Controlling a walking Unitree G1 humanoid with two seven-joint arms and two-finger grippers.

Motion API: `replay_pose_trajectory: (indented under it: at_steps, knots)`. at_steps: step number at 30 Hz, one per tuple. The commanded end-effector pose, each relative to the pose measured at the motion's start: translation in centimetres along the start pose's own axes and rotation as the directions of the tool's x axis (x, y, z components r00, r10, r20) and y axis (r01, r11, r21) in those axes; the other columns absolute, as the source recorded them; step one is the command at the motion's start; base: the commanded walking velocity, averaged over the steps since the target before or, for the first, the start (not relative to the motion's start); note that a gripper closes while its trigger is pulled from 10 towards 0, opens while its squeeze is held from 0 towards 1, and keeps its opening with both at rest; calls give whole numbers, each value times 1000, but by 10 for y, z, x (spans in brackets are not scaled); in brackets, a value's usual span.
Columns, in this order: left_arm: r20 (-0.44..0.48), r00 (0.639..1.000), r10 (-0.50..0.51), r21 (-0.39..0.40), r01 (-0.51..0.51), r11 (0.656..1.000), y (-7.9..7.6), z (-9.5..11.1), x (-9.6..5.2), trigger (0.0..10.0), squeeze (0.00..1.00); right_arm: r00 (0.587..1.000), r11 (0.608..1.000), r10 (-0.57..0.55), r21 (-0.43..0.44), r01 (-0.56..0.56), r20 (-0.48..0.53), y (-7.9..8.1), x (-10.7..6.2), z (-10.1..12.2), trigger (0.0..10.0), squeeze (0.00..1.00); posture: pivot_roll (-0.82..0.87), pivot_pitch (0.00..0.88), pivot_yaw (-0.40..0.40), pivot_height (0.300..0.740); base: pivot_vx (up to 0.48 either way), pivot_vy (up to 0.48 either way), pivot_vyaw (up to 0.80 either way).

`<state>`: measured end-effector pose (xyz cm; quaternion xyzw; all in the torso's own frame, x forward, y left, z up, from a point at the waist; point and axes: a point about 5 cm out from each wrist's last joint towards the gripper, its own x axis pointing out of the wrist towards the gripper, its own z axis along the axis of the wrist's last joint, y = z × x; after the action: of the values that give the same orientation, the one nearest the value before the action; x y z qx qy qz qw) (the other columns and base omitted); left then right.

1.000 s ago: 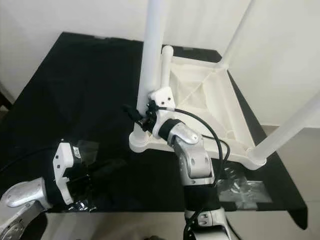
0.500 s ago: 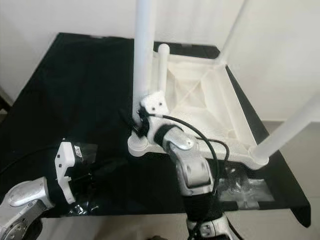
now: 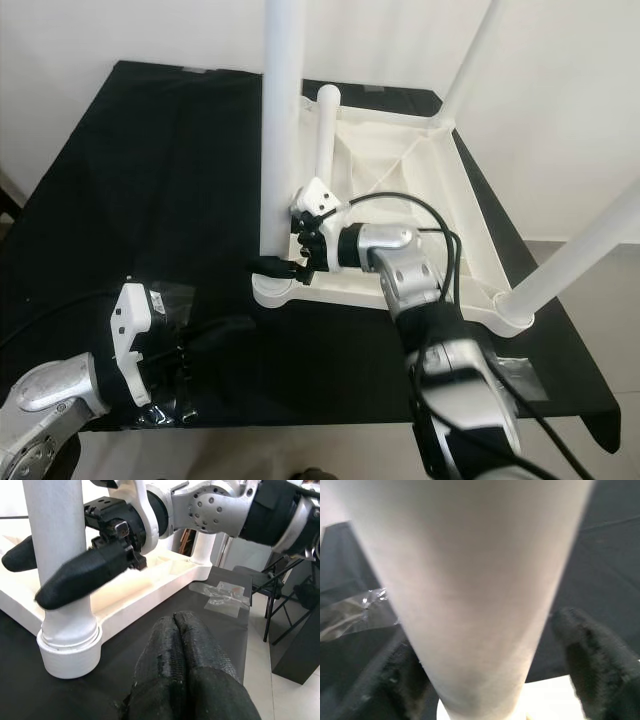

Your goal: Building children table

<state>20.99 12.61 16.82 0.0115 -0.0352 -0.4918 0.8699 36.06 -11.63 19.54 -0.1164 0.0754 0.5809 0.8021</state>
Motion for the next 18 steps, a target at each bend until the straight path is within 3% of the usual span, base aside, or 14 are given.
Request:
replay_pose_trajectory:
  at_steps: [1,2,10,18]
  knots:
    - [-11,1000,-13,0,13,1000,-3,-2,0,10000,0,1000,1000,19,-19,-19,3,-3,-1,5,1804,0,52,99,-139,740,0,0,0]
    - [-12,1000,-13,-1,13,1000,-4,-2,0,10000,0,999,999,32,-11,-32,19,-6,-2,9,0,0,52,99,-139,740,0,0,0]
    - [-15,1000,-15,-2,15,1000,-4,-2,-1,10000,0,989,992,122,16,-123,87,-9,-12,15,0,0,57,109,-136,740,0,0,0]
    - [-17,1000,-20,-4,20,1000,-3,-2,-2,10000,0,986,989,144,9,-145,84,-3,-19,0,0,0,45,115,-130,740,0,0,0]
